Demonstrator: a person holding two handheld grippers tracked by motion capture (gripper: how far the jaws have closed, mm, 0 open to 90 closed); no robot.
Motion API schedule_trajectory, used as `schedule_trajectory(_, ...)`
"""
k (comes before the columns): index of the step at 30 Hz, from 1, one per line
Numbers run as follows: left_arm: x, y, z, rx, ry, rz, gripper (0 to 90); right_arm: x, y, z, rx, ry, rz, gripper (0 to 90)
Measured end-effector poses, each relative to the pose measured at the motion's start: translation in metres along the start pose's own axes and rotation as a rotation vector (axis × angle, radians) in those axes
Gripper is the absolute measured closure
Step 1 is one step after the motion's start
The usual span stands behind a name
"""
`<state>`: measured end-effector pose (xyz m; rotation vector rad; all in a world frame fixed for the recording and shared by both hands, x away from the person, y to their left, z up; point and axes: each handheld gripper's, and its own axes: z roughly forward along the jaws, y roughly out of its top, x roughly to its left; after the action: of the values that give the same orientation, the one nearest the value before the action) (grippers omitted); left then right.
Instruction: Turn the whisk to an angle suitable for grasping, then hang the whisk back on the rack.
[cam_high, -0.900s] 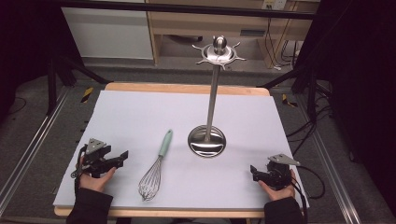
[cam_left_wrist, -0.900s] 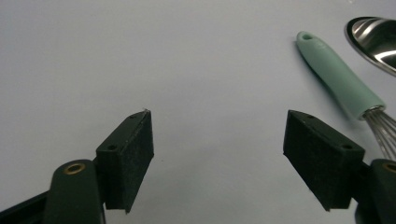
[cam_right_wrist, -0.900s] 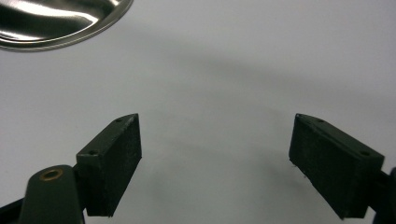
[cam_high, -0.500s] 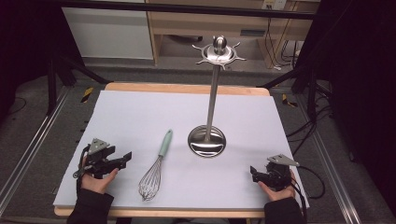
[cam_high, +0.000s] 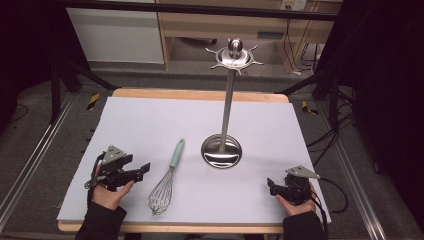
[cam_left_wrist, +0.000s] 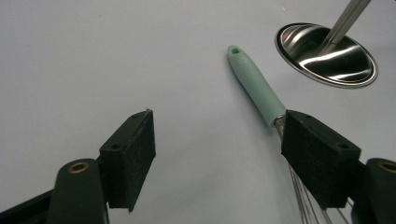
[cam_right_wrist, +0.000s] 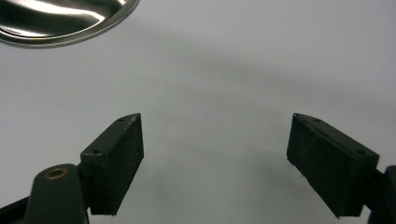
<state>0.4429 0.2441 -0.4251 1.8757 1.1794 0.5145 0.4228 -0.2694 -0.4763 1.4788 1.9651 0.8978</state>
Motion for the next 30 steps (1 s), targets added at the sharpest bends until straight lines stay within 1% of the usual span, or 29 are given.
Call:
schedule_trajectory(4, -0.005, 0.005, 0.002, 0.005, -0.005, 0.012, 25.0, 0.000, 0.000, 0.001, 0.001, 0.000, -0.004, 19.2)
schedule_trajectory(7, -0.011, 0.011, 0.006, 0.011, -0.045, 0.008, 24.6, 0.000, 0.000, 0.000, 0.000, -0.006, -0.002, 19.3)
schedule_trajectory(9, -0.015, 0.013, 0.006, 0.012, -0.052, 0.014, 24.5, -0.002, 0.001, 0.000, -0.007, -0.008, 0.000, 19.5)
schedule_trajectory(14, -0.020, 0.018, 0.005, 0.013, -0.060, 0.031, 24.4, -0.002, 0.001, -0.001, -0.005, -0.007, 0.004, 19.5)
schedule_trajectory(15, -0.021, 0.021, 0.003, 0.008, -0.060, 0.038, 24.4, -0.001, 0.001, -0.001, -0.005, -0.003, 0.002, 19.4)
schedule_trajectory(16, -0.021, 0.021, 0.003, 0.008, -0.060, 0.038, 24.5, -0.001, 0.001, -0.001, -0.005, -0.003, 0.002, 19.4)
schedule_trajectory(17, -0.021, 0.025, 0.003, 0.003, -0.061, 0.042, 24.6, -0.001, 0.001, 0.000, -0.004, -0.002, 0.002, 19.4)
schedule_trajectory(18, -0.021, 0.025, 0.003, 0.003, -0.061, 0.042, 24.6, -0.001, 0.001, 0.000, -0.004, -0.002, 0.002, 19.4)
schedule_trajectory(20, -0.023, 0.031, 0.005, 0.002, -0.064, 0.051, 24.6, -0.002, 0.001, -0.001, -0.003, -0.002, 0.005, 19.4)
schedule_trajectory(24, -0.025, 0.036, 0.009, 0.012, -0.065, 0.061, 24.6, -0.001, 0.001, -0.001, -0.003, -0.002, 0.006, 19.5)
schedule_trajectory(27, -0.028, 0.040, 0.014, 0.030, -0.070, 0.073, 24.2, -0.001, 0.001, -0.001, -0.005, 0.001, 0.003, 19.7)
schedule_trajectory(28, -0.029, 0.042, 0.017, 0.040, -0.071, 0.083, 24.1, -0.001, 0.000, -0.001, -0.004, 0.001, 0.000, 19.8)
schedule_trajectory(30, -0.030, 0.043, 0.019, 0.043, -0.073, 0.082, 24.0, -0.002, 0.000, -0.001, -0.002, 0.002, -0.002, 19.7)
